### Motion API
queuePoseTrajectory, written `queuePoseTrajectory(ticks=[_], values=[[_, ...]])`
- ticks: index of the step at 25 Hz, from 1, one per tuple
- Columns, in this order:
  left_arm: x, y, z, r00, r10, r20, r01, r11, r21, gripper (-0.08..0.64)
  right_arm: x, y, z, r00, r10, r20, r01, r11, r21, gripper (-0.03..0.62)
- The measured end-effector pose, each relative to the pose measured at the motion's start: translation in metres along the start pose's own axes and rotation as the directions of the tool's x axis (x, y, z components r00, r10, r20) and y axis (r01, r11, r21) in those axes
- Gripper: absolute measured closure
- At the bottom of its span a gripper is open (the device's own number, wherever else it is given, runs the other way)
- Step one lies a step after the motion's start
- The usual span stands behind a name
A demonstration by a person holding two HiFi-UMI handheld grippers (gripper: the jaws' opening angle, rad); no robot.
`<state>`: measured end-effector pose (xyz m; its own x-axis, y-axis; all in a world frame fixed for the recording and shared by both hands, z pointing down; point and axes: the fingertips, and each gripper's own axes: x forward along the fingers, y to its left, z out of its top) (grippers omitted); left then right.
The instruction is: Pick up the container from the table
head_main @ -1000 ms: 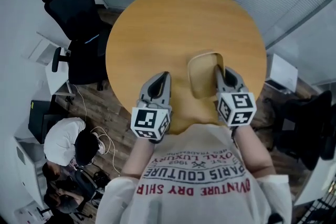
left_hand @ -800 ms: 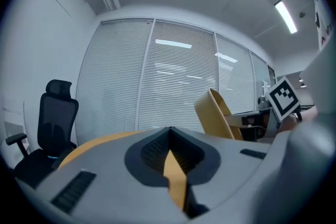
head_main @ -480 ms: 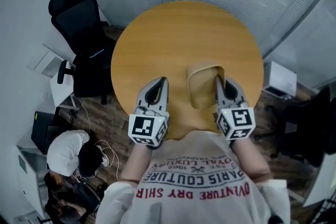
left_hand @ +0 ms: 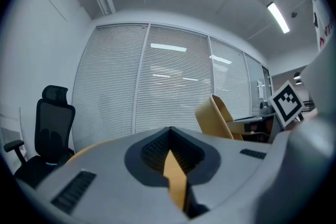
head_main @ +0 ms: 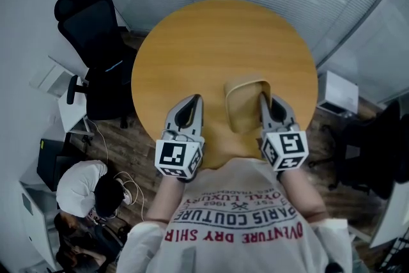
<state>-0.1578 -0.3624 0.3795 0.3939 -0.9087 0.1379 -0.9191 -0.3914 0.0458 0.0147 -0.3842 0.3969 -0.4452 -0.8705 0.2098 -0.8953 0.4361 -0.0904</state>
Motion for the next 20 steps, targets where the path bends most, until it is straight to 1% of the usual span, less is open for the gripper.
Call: queuePoseTrajectory(ticks=[7,13,20], values=[[0.008,0.001,-0.002,1.000,-0.002,-0.004,0.002,1.000,-0.006,0.558,0.005,-0.001,-0.005,1.000,0.004,-0.010,-0.004,1.000,-0.004,0.589],[0.016,-0.002,-0.009,1.000,-0.017,-0.021,0.016,0.999,-0.028,0.558,0.008,-0.005,-0.012,1.000,0.002,-0.024,-0.002,1.000,0.000,0.589],[0.027,-0.005,-0.013,0.999,-0.026,-0.029,0.025,0.999,-0.022,0.559,0.015,-0.012,-0.016,0.999,-0.004,-0.036,0.005,1.000,0.017,0.589]])
